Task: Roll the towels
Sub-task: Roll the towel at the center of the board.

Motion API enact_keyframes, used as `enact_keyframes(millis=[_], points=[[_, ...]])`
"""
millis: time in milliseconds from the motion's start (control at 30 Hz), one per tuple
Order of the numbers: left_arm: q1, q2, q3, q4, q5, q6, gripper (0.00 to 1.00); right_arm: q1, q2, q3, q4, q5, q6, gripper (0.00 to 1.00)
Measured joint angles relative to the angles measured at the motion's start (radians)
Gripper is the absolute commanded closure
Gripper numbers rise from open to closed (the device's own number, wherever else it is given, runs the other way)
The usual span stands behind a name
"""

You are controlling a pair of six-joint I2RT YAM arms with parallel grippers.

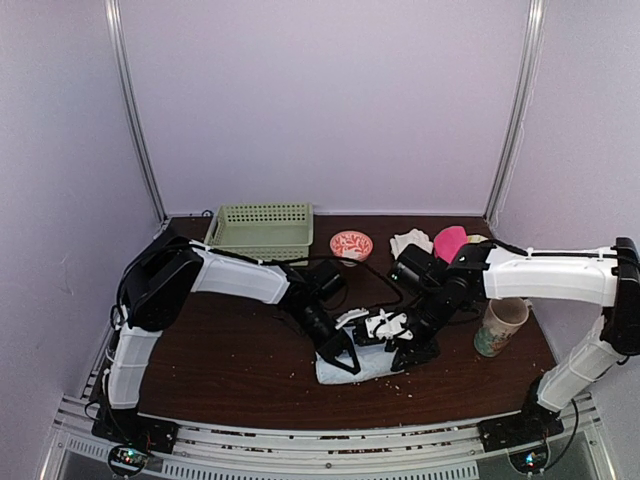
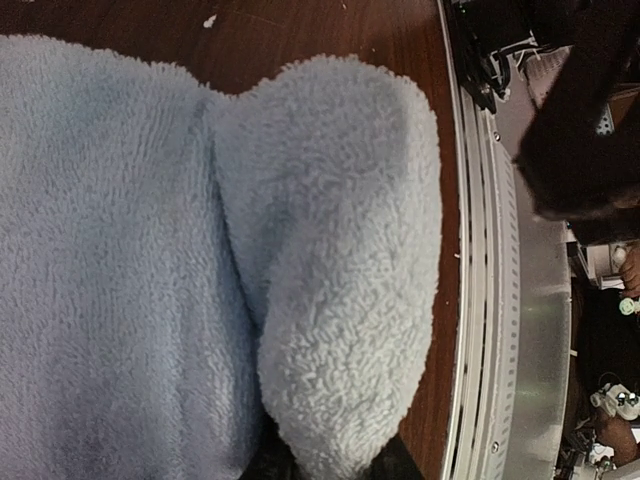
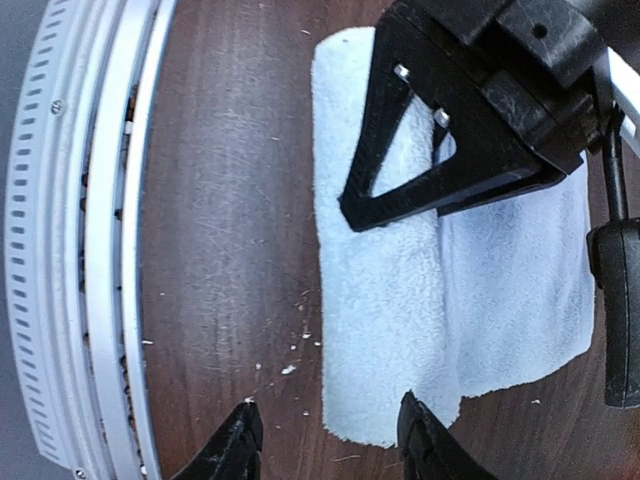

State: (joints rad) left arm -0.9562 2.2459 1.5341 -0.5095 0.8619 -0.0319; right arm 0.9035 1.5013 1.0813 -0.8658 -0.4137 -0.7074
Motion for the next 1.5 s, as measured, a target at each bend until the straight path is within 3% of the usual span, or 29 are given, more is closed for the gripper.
enact_keyframes(millis=[333, 533, 633, 767, 1000, 1167, 1367, 1500], points=[[0.000, 0.005, 0.003, -0.009, 0.013, -0.004, 0.73, 0.073, 0.041, -0.108, 0.254, 0.140, 0.034, 0.52], [-0.001, 0.010, 0.016, -0.029, -0.013, 0.002, 0.67, 0.084, 0.106, -0.158, 0.363, 0.167, 0.036, 0.80], [-0.001, 0.001, 0.011, -0.029, -0.040, 0.005, 0.61, 0.080, 0.118, -0.155, 0.372, 0.151, 0.030, 0.88], [-0.013, -0.116, -0.109, 0.040, -0.177, -0.027, 0.53, 0.047, 0.165, -0.108, 0.355, 0.053, 0.011, 0.91], [-0.012, -0.484, -0.471, 0.274, -0.497, -0.165, 0.51, -0.024, 0.247, -0.037, 0.309, -0.128, -0.005, 0.92], [-0.049, -0.721, -0.631, 0.441, -0.704, -0.154, 0.50, -0.085, 0.330, 0.043, 0.214, -0.266, -0.023, 0.92], [-0.246, -0.763, -0.674, 0.505, -0.848, 0.056, 0.50, -0.155, 0.476, 0.180, 0.050, -0.437, -0.045, 0.93], [-0.348, -0.659, -0.622, 0.480, -0.890, 0.162, 0.50, -0.201, 0.580, 0.261, -0.077, -0.566, -0.085, 0.93]])
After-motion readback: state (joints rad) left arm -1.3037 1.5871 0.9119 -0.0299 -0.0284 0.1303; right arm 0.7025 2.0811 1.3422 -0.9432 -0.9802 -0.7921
